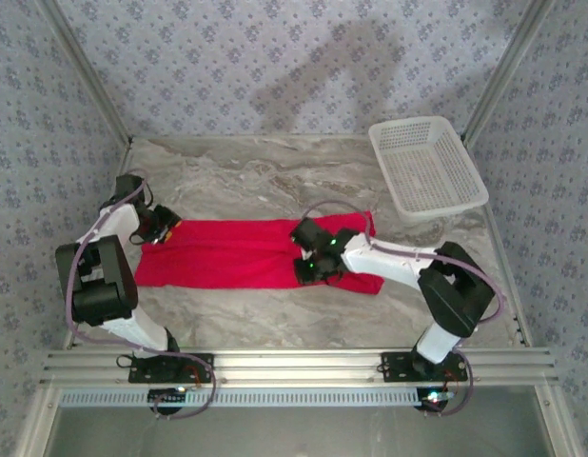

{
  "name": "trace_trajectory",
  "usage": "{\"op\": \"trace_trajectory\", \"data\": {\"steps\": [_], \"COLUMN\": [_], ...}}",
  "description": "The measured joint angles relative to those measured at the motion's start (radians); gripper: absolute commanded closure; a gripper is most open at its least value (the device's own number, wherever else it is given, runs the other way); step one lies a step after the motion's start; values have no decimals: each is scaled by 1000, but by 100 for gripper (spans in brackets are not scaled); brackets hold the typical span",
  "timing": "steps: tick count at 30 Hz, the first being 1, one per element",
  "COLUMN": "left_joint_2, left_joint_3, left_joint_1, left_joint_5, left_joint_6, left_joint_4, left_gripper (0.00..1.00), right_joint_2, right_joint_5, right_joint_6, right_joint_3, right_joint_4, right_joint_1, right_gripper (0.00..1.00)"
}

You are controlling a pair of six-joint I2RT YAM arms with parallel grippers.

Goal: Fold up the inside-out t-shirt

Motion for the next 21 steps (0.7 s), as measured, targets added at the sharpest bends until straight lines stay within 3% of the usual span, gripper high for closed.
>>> {"op": "trace_trajectory", "data": {"steps": [4,7,11,16,21], "left_joint_2": [-11,-26,-39,-22,69], "left_joint_3": [0,0,0,8,11], "left_joint_1": [-3,-6,-13,-69,-72], "left_joint_5": [-2,-5,3,26,62], "left_joint_6": [4,4,-1,-19,-20], "left_joint_4": [2,2,10,39,74], "left_gripper": [63,63,62,62,62], "right_joint_2": [-18,-48,-52,43,115], "right_joint_5": [90,122,128,54,-13], "right_joint_6": [66,90,87,63,105], "right_joint_3": [-12,-1,43,123,72], "right_joint_4": [2,-11,-8,47,97], "right_joint_1": [117,117,6,-209,-333], "right_gripper": [51,43,42,41,40]}}
